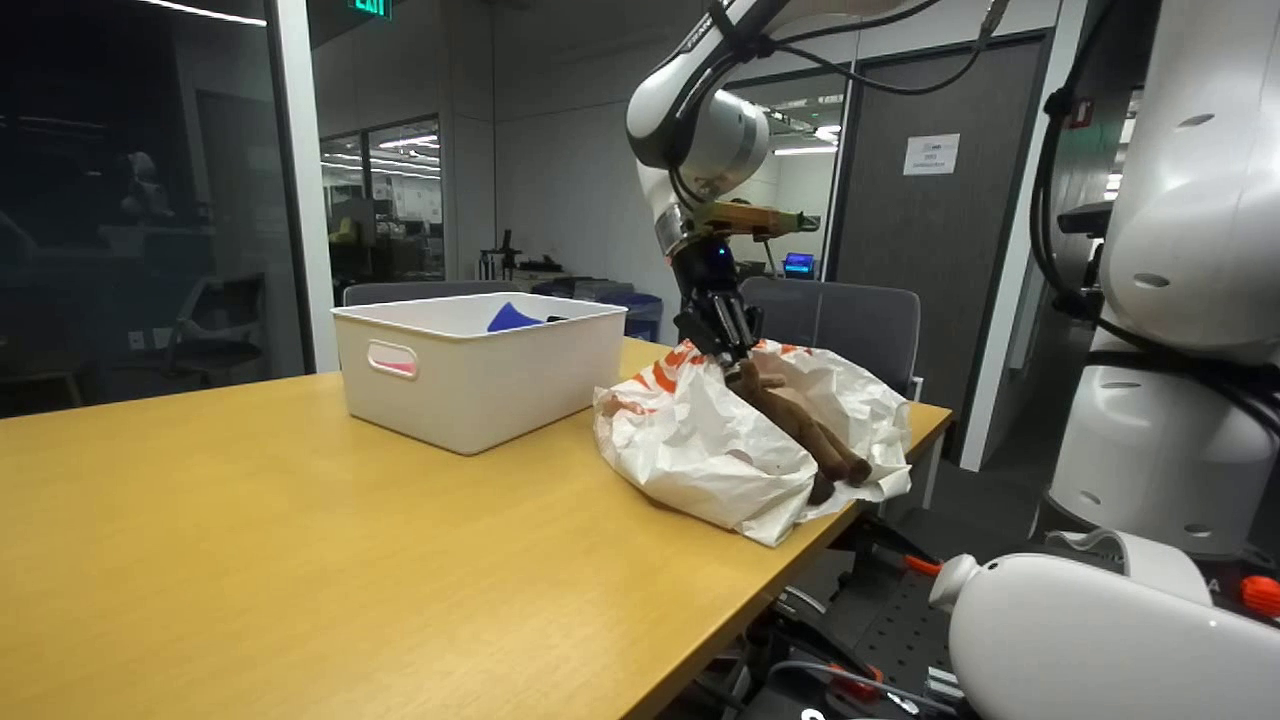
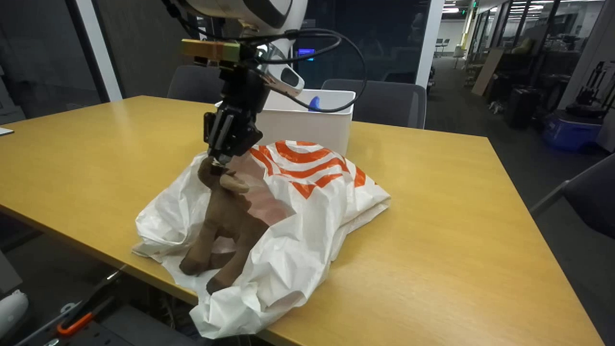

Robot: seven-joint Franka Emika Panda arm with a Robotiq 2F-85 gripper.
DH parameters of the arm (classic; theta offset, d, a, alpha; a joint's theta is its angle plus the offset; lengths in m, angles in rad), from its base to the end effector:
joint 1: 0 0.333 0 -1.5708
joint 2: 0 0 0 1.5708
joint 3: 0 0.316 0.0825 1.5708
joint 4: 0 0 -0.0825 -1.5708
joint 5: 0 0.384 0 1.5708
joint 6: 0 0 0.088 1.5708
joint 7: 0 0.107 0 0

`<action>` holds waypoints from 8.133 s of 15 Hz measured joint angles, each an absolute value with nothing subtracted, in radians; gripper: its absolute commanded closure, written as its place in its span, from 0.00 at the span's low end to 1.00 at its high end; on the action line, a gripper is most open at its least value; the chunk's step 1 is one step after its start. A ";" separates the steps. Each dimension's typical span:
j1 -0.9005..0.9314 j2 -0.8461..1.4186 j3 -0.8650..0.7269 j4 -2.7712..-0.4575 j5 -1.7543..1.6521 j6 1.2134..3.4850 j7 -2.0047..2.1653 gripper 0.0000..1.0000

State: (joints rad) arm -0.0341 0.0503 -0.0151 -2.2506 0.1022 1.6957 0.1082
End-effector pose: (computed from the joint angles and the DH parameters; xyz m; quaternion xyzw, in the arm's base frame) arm 0.4512 -0.0125 0.3121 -0.9487 0.0962 0.2988 0.0373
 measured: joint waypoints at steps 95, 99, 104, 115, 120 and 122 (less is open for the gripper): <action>-0.005 -0.127 0.050 -2.201 -0.379 2.112 0.529 0.00; 0.025 -0.116 0.079 -2.130 -0.353 2.209 0.470 0.00; 0.048 0.023 0.087 -1.953 -0.288 2.233 0.320 0.00; 0.046 0.486 0.050 -1.467 -0.211 2.088 0.051 0.00; 0.033 0.652 0.047 -1.297 -0.165 2.041 -0.039 0.00; 0.027 0.706 0.041 -1.246 -0.165 2.032 -0.052 0.00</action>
